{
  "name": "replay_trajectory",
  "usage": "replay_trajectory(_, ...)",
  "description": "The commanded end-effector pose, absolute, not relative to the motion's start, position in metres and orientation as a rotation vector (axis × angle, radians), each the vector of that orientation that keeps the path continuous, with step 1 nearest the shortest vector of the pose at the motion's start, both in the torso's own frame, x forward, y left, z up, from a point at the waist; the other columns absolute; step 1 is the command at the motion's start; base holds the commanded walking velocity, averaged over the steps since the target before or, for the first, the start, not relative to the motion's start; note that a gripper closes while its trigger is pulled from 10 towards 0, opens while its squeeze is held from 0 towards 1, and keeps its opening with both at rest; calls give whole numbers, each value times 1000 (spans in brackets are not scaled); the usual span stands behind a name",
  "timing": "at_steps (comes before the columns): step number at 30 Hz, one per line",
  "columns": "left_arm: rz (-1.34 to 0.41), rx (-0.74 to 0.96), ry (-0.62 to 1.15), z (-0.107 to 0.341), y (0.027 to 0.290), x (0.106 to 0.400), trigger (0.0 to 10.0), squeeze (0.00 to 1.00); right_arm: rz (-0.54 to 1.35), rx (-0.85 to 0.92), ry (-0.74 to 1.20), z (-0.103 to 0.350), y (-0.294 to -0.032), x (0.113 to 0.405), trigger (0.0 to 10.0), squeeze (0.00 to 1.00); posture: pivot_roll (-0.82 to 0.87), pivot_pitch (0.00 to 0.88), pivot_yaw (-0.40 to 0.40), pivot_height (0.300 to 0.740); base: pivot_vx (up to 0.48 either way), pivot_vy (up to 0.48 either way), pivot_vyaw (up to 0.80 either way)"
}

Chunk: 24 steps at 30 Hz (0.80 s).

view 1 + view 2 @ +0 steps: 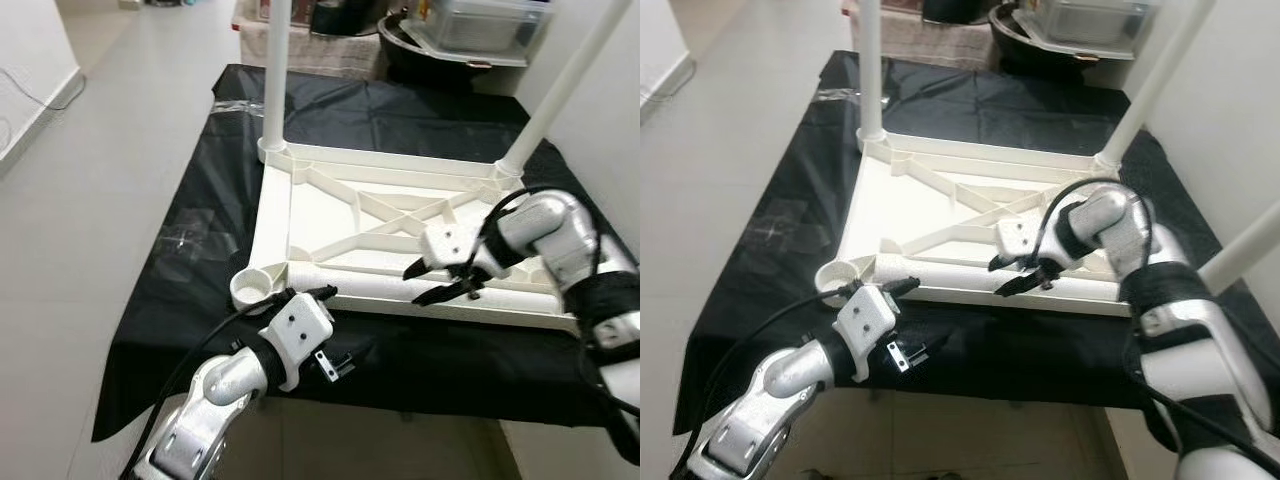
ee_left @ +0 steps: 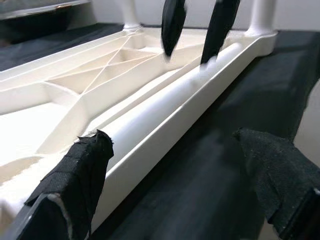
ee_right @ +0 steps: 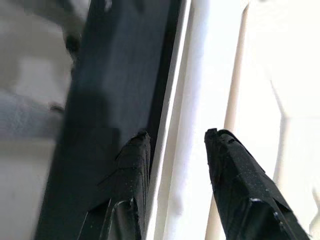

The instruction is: Building children table

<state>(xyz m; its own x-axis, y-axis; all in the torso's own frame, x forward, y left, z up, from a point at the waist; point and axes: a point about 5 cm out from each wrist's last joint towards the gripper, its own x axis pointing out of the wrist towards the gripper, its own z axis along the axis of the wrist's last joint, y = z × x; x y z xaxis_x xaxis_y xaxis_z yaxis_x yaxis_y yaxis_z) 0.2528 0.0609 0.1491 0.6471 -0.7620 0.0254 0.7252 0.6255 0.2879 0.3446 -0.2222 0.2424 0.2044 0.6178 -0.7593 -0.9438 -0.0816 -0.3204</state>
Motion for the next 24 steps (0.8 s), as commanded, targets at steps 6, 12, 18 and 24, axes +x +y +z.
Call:
replay_trajectory(6, -814, 219, -19, 149, 75, 277, 10000, 0, 1074, -608, 201, 266, -234, 353, 10000, 0, 79, 0, -92, 740, 0, 0, 0)
replay_trajectory(12, -802, 122, 104, 159, 95, 302, 10000, 0, 667, -350, 8, 255, -236, 364, 10000, 0, 90, 0, -78, 740, 0, 0, 0)
replay_trajectory(18, -847, -9, 265, 167, 96, 317, 10000, 0, 323, -120, 35, 220, -248, 354, 10000, 0, 94, 0, -63, 740, 0, 0, 0)
replay_trajectory(24, -884, -47, 348, 163, 92, 320, 10000, 0, 176, -26, 46, 212, -257, 346, 10000, 0, 86, 0, -51, 740, 0, 0, 0)
